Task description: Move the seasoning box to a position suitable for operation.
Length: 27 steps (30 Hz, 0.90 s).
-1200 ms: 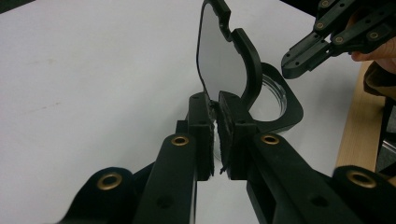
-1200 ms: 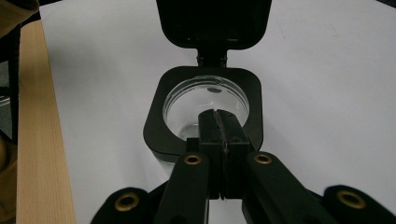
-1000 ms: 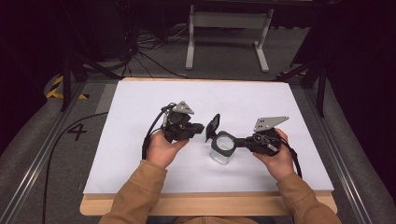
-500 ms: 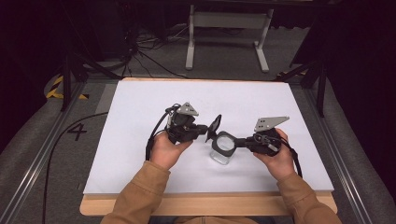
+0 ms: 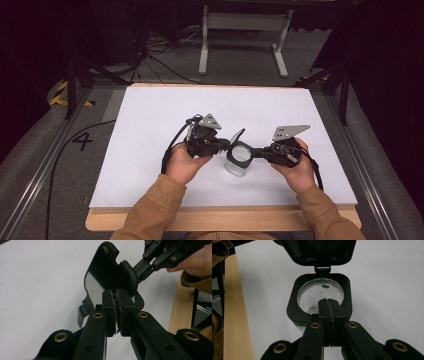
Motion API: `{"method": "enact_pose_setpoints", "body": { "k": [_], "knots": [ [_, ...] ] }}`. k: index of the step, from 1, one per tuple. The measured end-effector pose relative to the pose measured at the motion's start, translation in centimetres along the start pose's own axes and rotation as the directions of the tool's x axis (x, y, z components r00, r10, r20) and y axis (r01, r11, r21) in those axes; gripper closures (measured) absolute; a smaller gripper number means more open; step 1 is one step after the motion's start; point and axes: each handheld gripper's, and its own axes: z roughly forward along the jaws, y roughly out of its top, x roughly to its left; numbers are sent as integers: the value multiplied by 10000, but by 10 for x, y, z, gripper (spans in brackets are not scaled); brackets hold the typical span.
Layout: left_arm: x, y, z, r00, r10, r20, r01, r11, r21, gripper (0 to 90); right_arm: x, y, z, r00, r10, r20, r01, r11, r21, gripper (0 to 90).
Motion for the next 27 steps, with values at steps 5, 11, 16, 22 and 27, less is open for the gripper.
{"method": "enact_pose_setpoints", "body": {
  "k": [5,11,16,22,27],
  "knots": [
    [-4,1,5,9998,85,180,-88,9998,171,854,-5,0,-17,9981,195,591,-173,9991,-378,899],
    [-7,1,13,9988,248,417,-268,9985,479,843,-21,-10,-33,9896,845,1162,-788,9955,-520,899],
    [-6,0,21,9984,177,546,-216,9971,730,839,-28,-14,-41,9843,1141,1344,-1060,9922,-661,898],
    [-7,-2,33,9965,139,830,-241,9921,1229,843,-34,-20,-48,9799,1369,1451,-1265,9888,-789,898],
    [-8,-2,36,9948,145,1004,-281,9905,1349,855,-34,-20,-48,9798,1383,1446,-1282,9888,-770,898]
  ]
}}
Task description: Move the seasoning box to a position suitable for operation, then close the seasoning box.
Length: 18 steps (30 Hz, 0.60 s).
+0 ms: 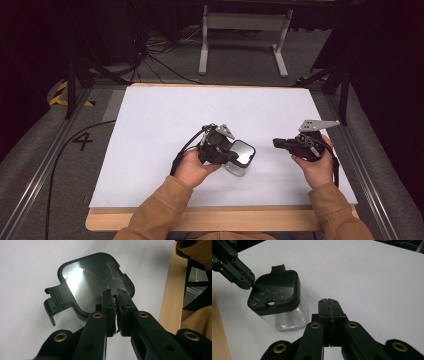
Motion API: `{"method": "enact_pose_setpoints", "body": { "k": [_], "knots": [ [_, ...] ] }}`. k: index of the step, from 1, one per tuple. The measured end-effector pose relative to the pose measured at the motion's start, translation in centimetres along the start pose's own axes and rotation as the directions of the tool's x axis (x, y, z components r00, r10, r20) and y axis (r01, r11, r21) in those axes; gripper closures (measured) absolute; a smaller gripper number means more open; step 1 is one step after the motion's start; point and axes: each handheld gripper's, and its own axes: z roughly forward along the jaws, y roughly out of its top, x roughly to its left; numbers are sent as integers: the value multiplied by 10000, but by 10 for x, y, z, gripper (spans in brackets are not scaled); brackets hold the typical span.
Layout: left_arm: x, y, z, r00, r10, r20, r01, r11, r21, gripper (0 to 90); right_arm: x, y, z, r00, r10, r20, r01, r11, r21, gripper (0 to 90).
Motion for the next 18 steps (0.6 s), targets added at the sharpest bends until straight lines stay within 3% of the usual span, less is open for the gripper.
{"method": "enact_pose_setpoints", "body": {
  "k": [3,6,9,13,15,18],
  "knots": [
    [0,0,-4,9998,91,-152,-93,9999,-96,854,0,0,-1,10000,-31,21,31,10000,-19,898],
    [4,-1,-18,9991,-1,-424,-20,9987,-507,850,-1,0,-2,10000,14,24,-14,10000,-71,898],
    [14,-6,-39,9970,-409,-661,340,9942,-1025,850,-1,0,-3,10000,57,-8,-57,9999,-102,899],
    [30,-15,-57,9891,-1168,-901,1019,9827,-1549,851,0,-1,-2,10000,32,-44,-32,10000,-64,898],
    [40,-22,-61,9872,-1381,-800,1247,9803,-1532,860,1,-2,0,10000,12,-89,-12,10000,-8,899],
    [53,-32,-53,9856,-1627,-462,1576,9827,-973,893,3,-3,5,9999,20,-164,-17,9999,159,899]
  ]
}}
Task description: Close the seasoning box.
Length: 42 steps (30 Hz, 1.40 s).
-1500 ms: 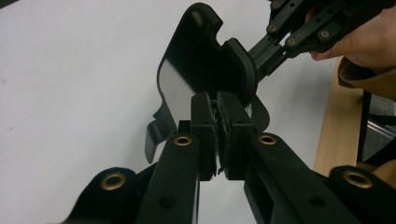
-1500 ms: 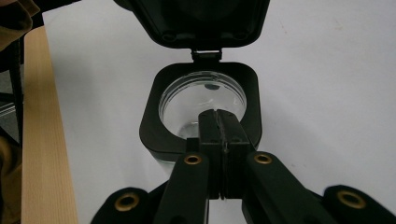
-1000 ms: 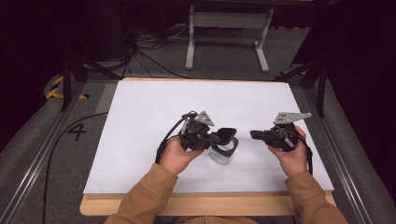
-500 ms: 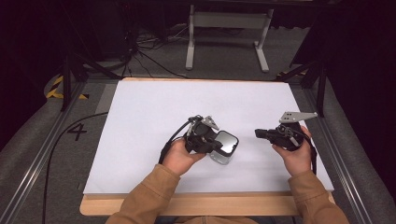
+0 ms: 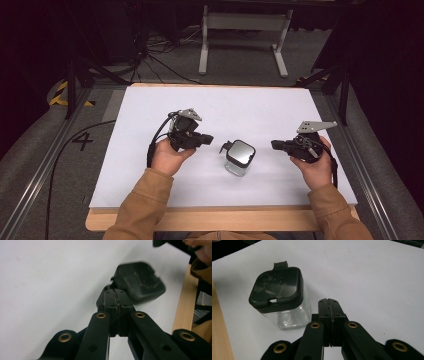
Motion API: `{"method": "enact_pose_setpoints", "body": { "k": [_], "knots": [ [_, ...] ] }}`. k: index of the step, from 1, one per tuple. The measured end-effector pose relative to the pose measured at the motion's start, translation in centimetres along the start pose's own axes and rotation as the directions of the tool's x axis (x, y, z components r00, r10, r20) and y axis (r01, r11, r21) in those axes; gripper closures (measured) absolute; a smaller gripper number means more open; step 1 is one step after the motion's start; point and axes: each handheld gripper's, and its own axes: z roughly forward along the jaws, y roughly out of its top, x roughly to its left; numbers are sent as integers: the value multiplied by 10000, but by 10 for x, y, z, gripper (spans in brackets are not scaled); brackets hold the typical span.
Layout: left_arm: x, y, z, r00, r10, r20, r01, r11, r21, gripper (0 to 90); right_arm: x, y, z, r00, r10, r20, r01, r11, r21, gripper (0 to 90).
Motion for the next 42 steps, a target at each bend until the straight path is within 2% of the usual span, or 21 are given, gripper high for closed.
{"method": "enact_pose_setpoints", "body": {
  "k": [2,4,7,9,10,13,16,18,19,20,21,25,26,27,29,33,34,37,40,42],
  "knots": [
    [5,-7,9,9999,-73,72,69,9982,600,896,1,0,3,10000,-66,-41,67,9999,95,898],
    [6,-9,14,9998,-137,119,127,9971,757,897,1,0,5,9999,-109,-68,110,9999,124,899],
    [5,-12,23,9992,103,394,-161,9887,1491,897,2,1,6,9998,-172,-76,173,9997,177,898],
    [2,-13,30,9982,186,570,-281,9849,1706,897,1,0,6,9998,-159,-79,160,9997,161,899],
    [0,-12,34,9970,255,726,-393,9799,1957,897,0,0,6,9999,-93,-100,94,9999,131,899],
    [-5,-12,47,9950,385,921,-585,9726,2250,897,-1,0,6,9999,-58,-97,59,9999,147,899],
    [-8,-10,57,9965,377,751,-546,9700,2371,896,-1,0,6,9999,-58,-92,59,9999,139,899],
    [-7,-8,64,9976,468,517,-577,9704,2347,897,0,-1,7,9999,-59,-92,60,9998,182,899],
    [-7,-7,66,9982,389,450,-481,9729,2261,897,0,-1,7,10000,-28,-91,30,9998,184,899],
    [-5,-6,68,9985,409,366,-483,9718,2309,896,1,-2,7,10000,-33,-92,35,9997,235,899],
    [-3,-5,69,9988,329,355,-400,9741,2224,897,1,-2,7,9999,-75,-77,77,9997,239,898],
    [3,-2,73,9993,135,347,-208,9753,2199,897,2,-6,3,10000,-23,-15,23,9998,222,898],
    [5,-1,74,9991,167,377,-247,9741,2248,897,2,-7,2,10000,10,10,-10,9998,222,898],
    [5,-1,75,9993,157,341,-227,9761,2161,897,2,-8,1,10000,44,35,-45,9998,200,899],
    [6,2,75,9994,161,321,-230,9734,2278,898,2,-10,-2,9999,76,74,-78,9998,198,899],
    [10,9,77,9995,294,-70,-273,9776,2086,898,2,-14,-6,9998,112,154,-115,9997,215,899],
    [11,10,78,9997,233,-53,-217,9783,2058,898,3,-15,-6,9998,138,164,-142,9997,220,899],
    [14,17,82,9991,378,-183,-333,9788,2021,898,4,-19,-7,9995,125,284,-134,9994,317,898],
    [14,17,85,9987,447,-245,-393,9814,1877,898,5,-21,-8,9993,229,285,-239,9992,323,899],
    [13,16,81,9982,514,-301,-444,9792,1979,898,5,-20,-5,9995,169,276,-179,9992,344,899]
  ]
}}
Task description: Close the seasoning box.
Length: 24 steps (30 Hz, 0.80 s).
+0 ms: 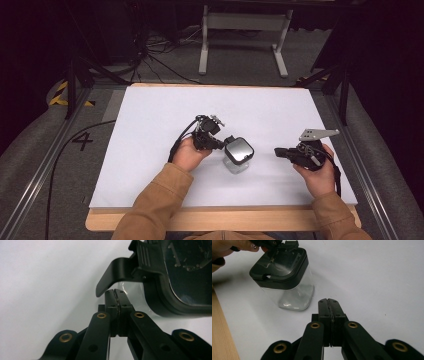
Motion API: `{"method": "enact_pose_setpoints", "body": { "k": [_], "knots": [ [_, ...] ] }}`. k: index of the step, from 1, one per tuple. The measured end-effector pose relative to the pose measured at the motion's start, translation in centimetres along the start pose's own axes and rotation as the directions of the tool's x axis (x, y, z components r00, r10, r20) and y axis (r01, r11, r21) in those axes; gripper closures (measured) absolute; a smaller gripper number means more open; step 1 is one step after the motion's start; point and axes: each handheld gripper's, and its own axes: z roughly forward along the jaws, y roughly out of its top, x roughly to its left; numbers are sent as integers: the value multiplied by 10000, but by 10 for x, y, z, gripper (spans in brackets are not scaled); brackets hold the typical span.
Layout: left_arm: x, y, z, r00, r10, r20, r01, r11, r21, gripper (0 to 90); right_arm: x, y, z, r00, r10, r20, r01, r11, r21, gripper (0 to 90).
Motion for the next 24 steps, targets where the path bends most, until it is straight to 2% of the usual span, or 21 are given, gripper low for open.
{"method": "enact_pose_setpoints", "body": {
  "k": [2,4,5,8,10,13,15,17,20,24],
  "knots": [
    [-1,-2,-4,10000,5,-45,-5,10000,-23,897,1,1,2,10000,-5,-65,5,10000,30,899],
    [-3,-7,-15,9998,12,-187,-13,10000,-23,897,3,4,9,9998,-92,-163,94,9999,133,899],
    [-4,-11,-23,9997,-23,-243,17,9996,-265,897,4,6,13,9996,-164,-217,168,9997,183,898],
    [-5,-21,-41,9989,-235,-409,212,9982,-564,897,8,13,31,9979,-534,-358,551,9973,485,899],
    [-5,-31,-52,9974,-520,-494,475,9950,-882,897,9,17,40,9969,-627,-465,656,9958,639,899],
    [-4,-41,-63,9943,-819,-680,747,9919,-1031,896,11,22,56,9936,-868,-725,933,9915,908,899],
    [-2,-46,-67,9935,-875,-731,792,9908,-1101,896,12,23,65,9897,-958,-1064,1075,9880,1106,899],
    [0,-49,-71,9924,-967,-755,874,9891,-1182,896,15,23,70,9895,-1115,-921,1238,9824,1402,899],
    [1,-51,-73,9918,-1038,-743,939,9875,-1267,896,17,20,73,9889,-991,-1109,1170,9788,1683,899],
    [1,-51,-74,9927,-954,-736,858,9886,-1239,896,25,18,76,9858,-1078,-1288,1326,9701,2032,899]
  ]
}}
